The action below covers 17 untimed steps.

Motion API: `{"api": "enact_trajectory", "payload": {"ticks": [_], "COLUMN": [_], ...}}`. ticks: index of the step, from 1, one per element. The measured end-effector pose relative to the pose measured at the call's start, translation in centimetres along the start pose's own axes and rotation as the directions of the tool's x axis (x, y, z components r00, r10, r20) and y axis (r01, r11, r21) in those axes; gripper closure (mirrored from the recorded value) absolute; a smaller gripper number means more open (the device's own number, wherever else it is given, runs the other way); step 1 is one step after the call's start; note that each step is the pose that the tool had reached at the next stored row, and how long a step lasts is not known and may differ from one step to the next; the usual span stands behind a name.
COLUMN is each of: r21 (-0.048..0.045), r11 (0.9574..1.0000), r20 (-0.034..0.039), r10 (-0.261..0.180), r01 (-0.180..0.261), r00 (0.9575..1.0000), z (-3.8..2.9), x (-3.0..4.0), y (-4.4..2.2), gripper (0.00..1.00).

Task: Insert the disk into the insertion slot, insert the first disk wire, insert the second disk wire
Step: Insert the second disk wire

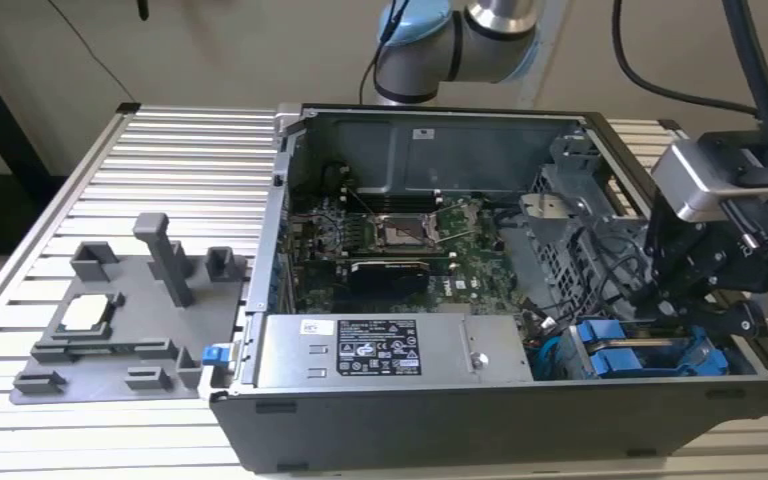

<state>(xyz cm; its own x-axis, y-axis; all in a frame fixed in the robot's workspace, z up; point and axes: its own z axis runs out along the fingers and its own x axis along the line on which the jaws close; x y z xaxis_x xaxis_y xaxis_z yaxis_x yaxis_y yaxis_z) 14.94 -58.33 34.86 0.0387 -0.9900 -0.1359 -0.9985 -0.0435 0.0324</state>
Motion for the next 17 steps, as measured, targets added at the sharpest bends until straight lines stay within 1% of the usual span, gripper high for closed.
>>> {"api": "enact_trajectory", "payload": {"ticks": [8,13,17], "r21": [0.0004,0.0004,0.0007], "r11": [1.0,1.0,1.0], "r20": [0.0003,0.0003,0.0002], "r10": [0.003,0.003,0.005], "r01": [-0.003,-0.003,-0.005], "r00": [1.0,1.0,1.0], "z": [0.19,0.32,0.4], "x": [0.13,0.26,0.44], "y": [-0.03,-0.25,-0.29], "gripper": [0.84,0.84,0.84]}}
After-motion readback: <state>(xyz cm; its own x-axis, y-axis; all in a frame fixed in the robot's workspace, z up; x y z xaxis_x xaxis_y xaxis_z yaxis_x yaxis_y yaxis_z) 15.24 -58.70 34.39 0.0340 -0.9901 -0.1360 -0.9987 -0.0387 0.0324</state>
